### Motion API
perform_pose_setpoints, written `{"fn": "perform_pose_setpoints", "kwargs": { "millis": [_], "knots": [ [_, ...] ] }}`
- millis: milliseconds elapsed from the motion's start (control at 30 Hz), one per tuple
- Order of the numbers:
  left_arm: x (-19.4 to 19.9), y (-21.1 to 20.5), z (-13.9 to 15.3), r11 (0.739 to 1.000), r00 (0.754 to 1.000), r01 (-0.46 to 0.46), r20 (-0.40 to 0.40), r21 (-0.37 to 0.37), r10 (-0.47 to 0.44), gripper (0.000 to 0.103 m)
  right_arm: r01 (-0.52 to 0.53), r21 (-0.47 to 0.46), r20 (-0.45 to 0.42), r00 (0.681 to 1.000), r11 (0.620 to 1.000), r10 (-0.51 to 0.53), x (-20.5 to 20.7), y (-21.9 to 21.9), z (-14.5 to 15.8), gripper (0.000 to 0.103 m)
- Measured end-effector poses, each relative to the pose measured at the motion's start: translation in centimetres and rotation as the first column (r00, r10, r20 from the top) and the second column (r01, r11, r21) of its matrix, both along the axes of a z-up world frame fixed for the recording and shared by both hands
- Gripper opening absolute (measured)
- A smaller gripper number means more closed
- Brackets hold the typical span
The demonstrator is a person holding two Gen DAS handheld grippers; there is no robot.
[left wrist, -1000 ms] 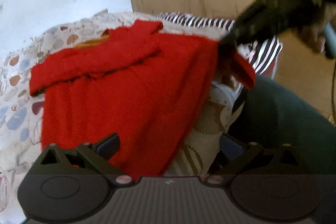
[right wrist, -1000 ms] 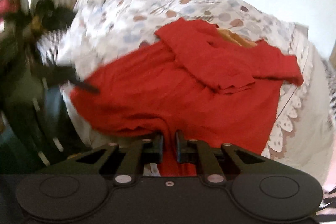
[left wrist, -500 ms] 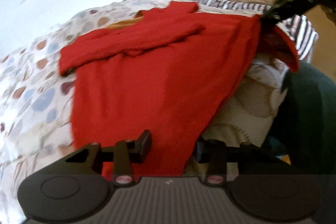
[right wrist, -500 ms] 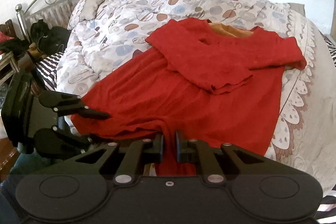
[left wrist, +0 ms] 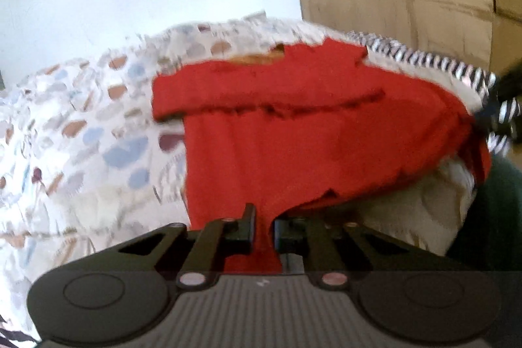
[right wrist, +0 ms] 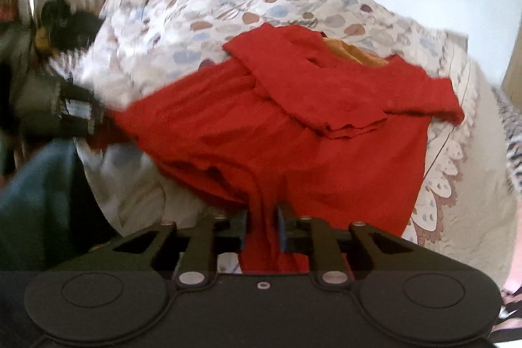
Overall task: Fold small clothes
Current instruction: 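Lift the hem with both grippers and fold it over toward the collar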
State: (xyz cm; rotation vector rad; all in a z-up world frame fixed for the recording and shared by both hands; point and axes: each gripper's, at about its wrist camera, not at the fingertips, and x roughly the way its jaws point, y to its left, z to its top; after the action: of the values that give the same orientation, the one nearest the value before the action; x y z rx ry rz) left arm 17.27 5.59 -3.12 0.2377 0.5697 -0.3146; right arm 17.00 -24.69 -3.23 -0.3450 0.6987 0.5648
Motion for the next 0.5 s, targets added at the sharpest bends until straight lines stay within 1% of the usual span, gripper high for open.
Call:
{"fn": "perform_pose_setpoints", "kwargs": {
  "millis": [67,100,133,167,200,233,267,300,333,367,400,433,467,500],
  "knots": [
    [0.6,-0.1,0.7,1.0,1.0,-0.008,0.015,-0.02,0.008,0.01,-0.006,-0.043,0.052,0.999,0.999,0.008,-1.2,1.0,-0.8,0.043],
    [1.0,-0.2,1.0,0.999,1.0,-0.011,0.014,-0.03,0.011,0.01,-0.003,-0.052,0.086,0.996,0.999,0.007,-1.8,1.5,-1.3,0.05],
    [1.3,-0.2,1.3,0.999,1.0,-0.015,0.011,-0.042,0.016,0.01,0.005,-0.051,0.117,0.993,0.999,0.001,-2.3,2.0,-1.6,0.063],
    [1.6,-0.2,1.5,0.998,1.0,-0.02,0.007,-0.055,0.02,0.01,0.014,-0.048,0.152,0.988,0.999,-0.006,-2.8,2.6,-2.2,0.069],
    [1.8,-0.1,1.7,0.997,1.0,-0.024,0.005,-0.069,0.024,0.01,0.031,-0.059,0.183,0.983,0.998,-0.019,-3.2,3.4,-2.8,0.071],
    [2.0,-0.1,2.0,0.996,1.0,-0.027,0.001,-0.083,0.027,0.01,0.057,-0.079,0.207,0.978,0.995,-0.04,-3.3,4.2,-3.4,0.076],
    [2.2,0.0,2.2,0.995,1.0,-0.029,-0.002,-0.094,0.029,0.01,0.089,-0.113,0.236,0.97,0.99,-0.06,-3.4,5.2,-4.2,0.077],
    [2.3,0.0,2.4,0.994,1.0,-0.03,-0.002,-0.102,0.03,0.01,0.116,-0.147,0.275,0.959,0.982,-0.072,-3.6,5.9,-4.8,0.077],
    [2.3,0.1,2.6,0.994,1.0,-0.029,0.002,-0.105,0.03,0.01,0.145,-0.176,0.312,0.946,0.974,-0.085,-3.6,6.4,-5.3,0.073],
    [2.2,0.1,2.7,0.994,1.0,-0.028,0.008,-0.103,0.029,0.01,0.183,-0.198,0.346,0.932,0.963,-0.106,-3.6,6.8,-5.6,0.064],
    [2.1,0.1,2.9,0.995,0.999,-0.026,0.016,-0.098,0.028,0.01,0.215,-0.205,0.365,0.922,0.955,-0.129,-3.6,6.9,-5.7,0.059],
    [1.9,0.1,2.9,0.995,0.999,-0.023,0.025,-0.093,0.025,0.01,0.238,-0.21,0.375,0.915,0.948,-0.146,-3.4,6.8,-5.7,0.056],
    [1.6,0.0,2.9,0.996,0.999,-0.022,0.037,-0.087,0.025,0.01,0.259,-0.231,0.391,0.907,0.938,-0.155,-3.3,6.7,-5.8,0.056],
    [1.2,-0.1,2.8,0.997,0.998,-0.023,0.052,-0.077,0.027,0.01,0.288,-0.261,0.423,0.892,0.921,-0.159,-3.2,6.6,-6.1,0.056]
  ]
}}
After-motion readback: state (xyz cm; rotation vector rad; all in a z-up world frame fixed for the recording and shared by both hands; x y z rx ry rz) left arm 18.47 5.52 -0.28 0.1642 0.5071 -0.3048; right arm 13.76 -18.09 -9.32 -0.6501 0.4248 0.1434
